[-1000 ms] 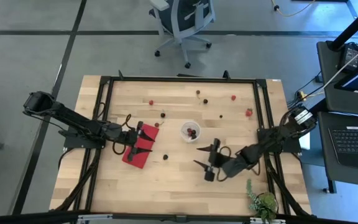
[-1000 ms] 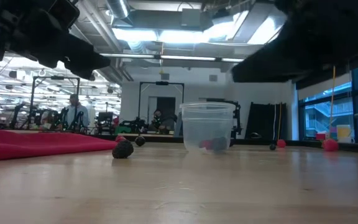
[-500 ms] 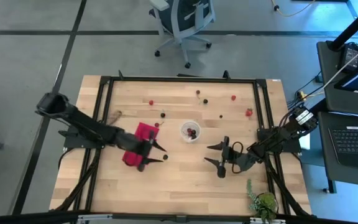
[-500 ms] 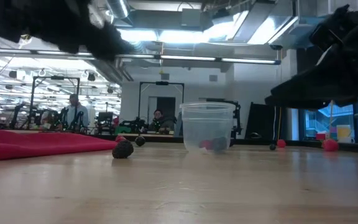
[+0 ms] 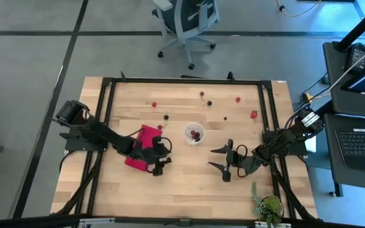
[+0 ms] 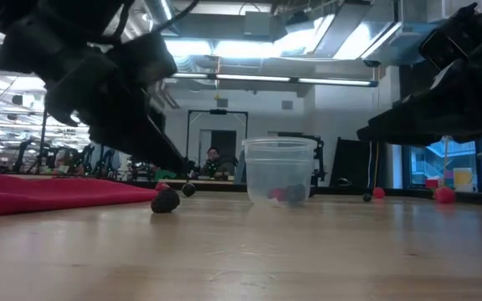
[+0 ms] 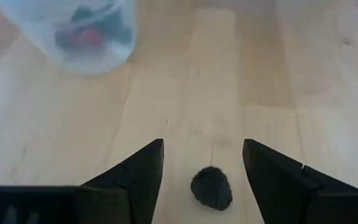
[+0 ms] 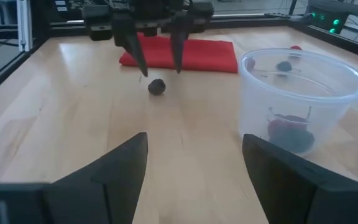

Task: Pick and placing Produce into tupperware
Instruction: Put the blackberries into the transparent bin

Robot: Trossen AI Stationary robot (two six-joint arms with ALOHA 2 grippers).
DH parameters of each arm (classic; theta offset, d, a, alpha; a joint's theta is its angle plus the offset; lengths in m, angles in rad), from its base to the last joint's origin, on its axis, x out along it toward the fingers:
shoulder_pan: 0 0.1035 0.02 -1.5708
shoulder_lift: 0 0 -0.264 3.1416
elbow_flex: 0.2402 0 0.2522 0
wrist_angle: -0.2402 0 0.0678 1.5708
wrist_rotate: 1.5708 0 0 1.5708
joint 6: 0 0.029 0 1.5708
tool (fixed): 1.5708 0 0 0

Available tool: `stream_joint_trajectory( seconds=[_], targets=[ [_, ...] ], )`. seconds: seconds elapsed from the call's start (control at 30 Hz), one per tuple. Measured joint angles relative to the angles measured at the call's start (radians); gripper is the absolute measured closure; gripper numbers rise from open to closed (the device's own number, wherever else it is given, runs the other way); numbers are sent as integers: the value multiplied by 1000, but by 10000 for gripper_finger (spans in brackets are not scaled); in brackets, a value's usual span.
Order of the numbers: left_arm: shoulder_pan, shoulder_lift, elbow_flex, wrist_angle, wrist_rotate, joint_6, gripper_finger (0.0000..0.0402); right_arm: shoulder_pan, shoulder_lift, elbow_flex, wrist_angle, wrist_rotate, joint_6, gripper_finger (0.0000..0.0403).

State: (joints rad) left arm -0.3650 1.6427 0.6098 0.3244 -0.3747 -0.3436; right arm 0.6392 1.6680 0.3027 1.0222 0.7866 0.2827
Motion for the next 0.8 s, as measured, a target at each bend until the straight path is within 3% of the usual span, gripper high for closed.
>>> stream_joint_trajectory(
  seconds=[0.2,0.8],
  targets=[
    [-19,38,0,1,-13,-72,190,-2,0,0,0,-2,-14,139],
    [-26,129,1,17,-67,-95,200,-3,0,1,-2,-1,-33,139]
  ],
)
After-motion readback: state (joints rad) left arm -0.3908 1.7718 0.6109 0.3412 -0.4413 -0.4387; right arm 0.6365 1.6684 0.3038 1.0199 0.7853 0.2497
